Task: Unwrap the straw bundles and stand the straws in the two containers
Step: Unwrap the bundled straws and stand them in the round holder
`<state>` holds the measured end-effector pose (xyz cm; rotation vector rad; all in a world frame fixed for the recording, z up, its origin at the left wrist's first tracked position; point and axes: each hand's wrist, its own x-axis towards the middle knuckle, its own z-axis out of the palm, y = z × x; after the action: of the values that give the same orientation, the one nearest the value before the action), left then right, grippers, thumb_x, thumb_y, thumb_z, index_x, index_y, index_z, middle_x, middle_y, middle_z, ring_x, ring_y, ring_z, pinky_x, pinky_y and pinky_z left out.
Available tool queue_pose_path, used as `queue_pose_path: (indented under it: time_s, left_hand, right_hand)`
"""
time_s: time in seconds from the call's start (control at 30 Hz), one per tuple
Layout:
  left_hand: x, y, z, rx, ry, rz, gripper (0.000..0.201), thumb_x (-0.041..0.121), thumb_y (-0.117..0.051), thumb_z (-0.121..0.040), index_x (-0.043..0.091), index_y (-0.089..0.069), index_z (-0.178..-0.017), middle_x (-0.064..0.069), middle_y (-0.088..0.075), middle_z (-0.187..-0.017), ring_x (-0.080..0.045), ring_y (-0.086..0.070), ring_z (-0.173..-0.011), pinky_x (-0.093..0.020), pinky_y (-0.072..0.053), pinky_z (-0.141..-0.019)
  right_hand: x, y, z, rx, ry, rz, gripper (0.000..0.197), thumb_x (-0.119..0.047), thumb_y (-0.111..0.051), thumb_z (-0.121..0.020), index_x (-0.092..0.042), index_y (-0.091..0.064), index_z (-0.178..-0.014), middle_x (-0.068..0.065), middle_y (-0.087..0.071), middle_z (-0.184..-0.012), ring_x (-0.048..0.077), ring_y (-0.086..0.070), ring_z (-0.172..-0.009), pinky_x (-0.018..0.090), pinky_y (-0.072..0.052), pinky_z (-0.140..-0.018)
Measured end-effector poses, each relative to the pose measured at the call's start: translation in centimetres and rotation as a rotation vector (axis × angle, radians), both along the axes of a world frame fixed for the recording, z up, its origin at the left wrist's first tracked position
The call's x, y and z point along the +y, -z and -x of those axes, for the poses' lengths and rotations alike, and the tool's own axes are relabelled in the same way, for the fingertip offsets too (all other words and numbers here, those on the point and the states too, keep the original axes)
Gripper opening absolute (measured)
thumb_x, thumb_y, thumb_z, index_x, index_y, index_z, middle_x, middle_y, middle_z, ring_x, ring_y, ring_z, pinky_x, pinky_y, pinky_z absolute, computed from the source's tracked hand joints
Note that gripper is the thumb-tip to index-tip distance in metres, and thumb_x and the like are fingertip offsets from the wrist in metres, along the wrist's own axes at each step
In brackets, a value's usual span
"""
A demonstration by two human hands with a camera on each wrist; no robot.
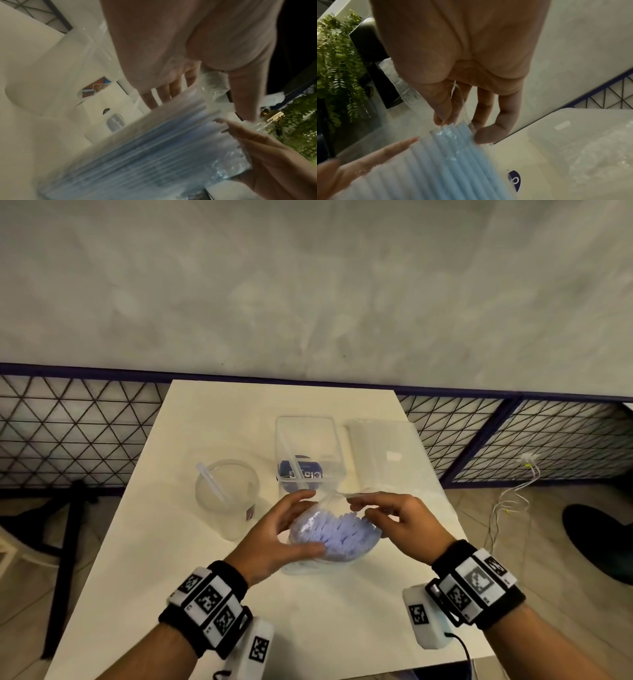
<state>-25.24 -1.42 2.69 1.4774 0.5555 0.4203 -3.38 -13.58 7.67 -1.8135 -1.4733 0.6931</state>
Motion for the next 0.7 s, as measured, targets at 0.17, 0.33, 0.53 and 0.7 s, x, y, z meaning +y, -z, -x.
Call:
queue_pose_path:
  time_s: [0.17, 0.33, 0.53, 0.7]
  left_hand:
    - [0.2, -0.7, -0.4, -0.07, -0.142, 0.094, 0.038, 0.026, -0.067, -0.089, 0.023, -0.055, -0.124, -0.007, -0.075, -0.108, -0.015, -0.065, -0.112, -0.027, -0.044, -0.099]
    - [0.0, -0.7, -0.1, -0.094, -0.139, 0.174, 0.024, 0.006, -0.05, -0.097, 0.026, -0.055, -0.11, -0.024, -0.073, -0.098, -0.029, -0.071, -0.098, -0.032, -0.053, -0.084]
    - [-0.4, 0.3, 0.0, -0.058, -0.112, 0.211, 0.046, -0.014, -0.043, -0.091, 0.015, -0.069, -0.067, -0.02, -0.073, -0.102, -0.031, -0.068, -0.107, -0.022, -0.053, -0.079]
    - [0.1, 0.6, 0.5, 0.003, -0.042, 0.213, 0.018, 0.017, -0.059, -0.088, 0.015, -0.076, -0.094, -0.007, -0.072, -0.115, -0.023, -0.061, -0.119, -0.033, -0.045, -0.102]
  right_hand:
    - [-0.2, 0.3, -0.1, 0.16, 0.019, 0.111, 0.042, 0.002, -0.046, -0.098, -0.027, -0.069, -0.119, -0.01, -0.068, -0.114, 0.011, -0.064, -0.093, 0.035, -0.061, -0.067]
    - [-0.4, 1.3, -0.2, 0.324, 0.001, 0.191, 0.047, 0.008, -0.038, -0.099, -0.023, -0.069, -0.117, -0.003, -0.067, -0.106, 0.011, -0.062, -0.089, 0.035, -0.061, -0.066]
    - [0.0, 2.1, 0.3, 0.508, 0.091, 0.251, 0.038, 0.005, -0.042, -0.098, -0.018, -0.071, -0.109, 0.014, -0.067, -0.112, 0.011, -0.066, -0.084, 0.033, -0.06, -0.062]
    - [-0.5, 2.8, -0.7, 0.717, -0.032, 0.378, 0.053, -0.02, -0.059, -0.071, -0.02, -0.067, -0.124, 0.001, -0.059, -0.132, 0.022, -0.057, -0.12, 0.041, -0.057, -0.086]
